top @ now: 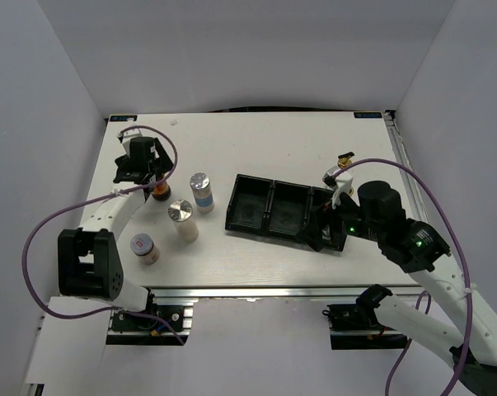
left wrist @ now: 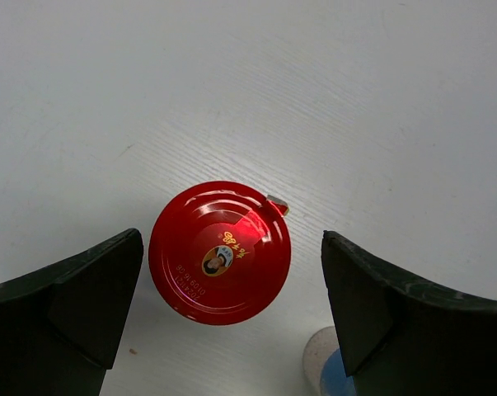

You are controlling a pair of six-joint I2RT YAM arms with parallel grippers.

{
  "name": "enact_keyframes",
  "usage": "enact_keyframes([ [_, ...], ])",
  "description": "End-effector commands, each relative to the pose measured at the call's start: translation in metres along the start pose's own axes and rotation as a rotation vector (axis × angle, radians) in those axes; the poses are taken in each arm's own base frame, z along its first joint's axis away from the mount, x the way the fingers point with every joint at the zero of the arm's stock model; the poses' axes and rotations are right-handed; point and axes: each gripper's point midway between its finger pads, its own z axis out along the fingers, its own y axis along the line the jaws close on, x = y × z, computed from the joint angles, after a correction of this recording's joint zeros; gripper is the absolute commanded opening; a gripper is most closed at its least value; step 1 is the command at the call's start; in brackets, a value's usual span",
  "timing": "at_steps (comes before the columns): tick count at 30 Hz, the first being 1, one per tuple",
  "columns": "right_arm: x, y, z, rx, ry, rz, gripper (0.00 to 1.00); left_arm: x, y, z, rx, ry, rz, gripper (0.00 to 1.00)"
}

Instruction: Organize the condiment bottles

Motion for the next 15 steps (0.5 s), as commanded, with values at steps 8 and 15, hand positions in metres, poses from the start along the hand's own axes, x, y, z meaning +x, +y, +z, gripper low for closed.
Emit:
enact_keyframes([
  [8, -0.011, -0.005, 0.003, 0.004, -0.067, -0.094, 0.89, 0.004, 0.002, 0.021, -0.069, 0.044, 0.027, 0.98],
  [15, -0.011, -0.012, -0.002, 0.046, -0.1, -0.105, 0.89, 0.006, 0.0, 0.02, -0.055, 0.06, 0.031, 0.55],
])
